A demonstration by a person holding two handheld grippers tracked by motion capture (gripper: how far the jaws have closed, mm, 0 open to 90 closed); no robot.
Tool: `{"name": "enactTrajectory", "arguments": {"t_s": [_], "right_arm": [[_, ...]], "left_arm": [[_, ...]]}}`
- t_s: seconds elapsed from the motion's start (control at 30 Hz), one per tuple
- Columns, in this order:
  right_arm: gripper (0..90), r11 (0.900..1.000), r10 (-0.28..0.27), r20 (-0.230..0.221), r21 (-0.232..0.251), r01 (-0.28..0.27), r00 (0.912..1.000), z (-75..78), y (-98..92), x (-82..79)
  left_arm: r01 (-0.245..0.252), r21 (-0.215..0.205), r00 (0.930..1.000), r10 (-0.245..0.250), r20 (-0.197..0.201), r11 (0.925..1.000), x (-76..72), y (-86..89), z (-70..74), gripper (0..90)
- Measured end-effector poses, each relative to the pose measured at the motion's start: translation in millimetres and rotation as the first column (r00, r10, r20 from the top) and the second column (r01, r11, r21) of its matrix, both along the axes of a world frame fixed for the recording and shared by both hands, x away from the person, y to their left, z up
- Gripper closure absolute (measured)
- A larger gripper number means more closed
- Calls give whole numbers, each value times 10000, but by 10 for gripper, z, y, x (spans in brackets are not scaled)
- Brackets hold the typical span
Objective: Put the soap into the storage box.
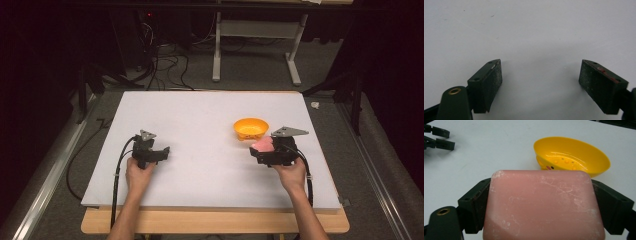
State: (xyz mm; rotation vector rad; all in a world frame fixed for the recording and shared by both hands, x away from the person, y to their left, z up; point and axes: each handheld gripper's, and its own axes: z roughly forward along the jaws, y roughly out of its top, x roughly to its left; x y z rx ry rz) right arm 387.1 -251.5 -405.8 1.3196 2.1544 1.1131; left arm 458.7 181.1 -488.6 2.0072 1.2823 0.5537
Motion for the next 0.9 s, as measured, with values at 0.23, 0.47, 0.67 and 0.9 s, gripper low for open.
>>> {"name": "enactTrajectory", "arguments": {"t_s": [0.23,0.47,0.67,0.9], "right_arm": [[136,9992,-51,-230,387,60,9997,82,-46,150],[136,9986,-111,-347,508,128,9993,133,-49,260],[137,9990,-178,-407,394,194,9990,180,-46,361],[136,9990,-291,-448,318,306,9986,212,-13,477]], "left_arm": [[0,-4,10000,0,-5,10000,0,1,0,193],[1,3,10000,-1,-21,10000,0,1,1,192],[4,-2,10000,-4,-5,10000,0,1,0,192],[5,0,10000,-5,0,10000,0,0,0,193]]}}
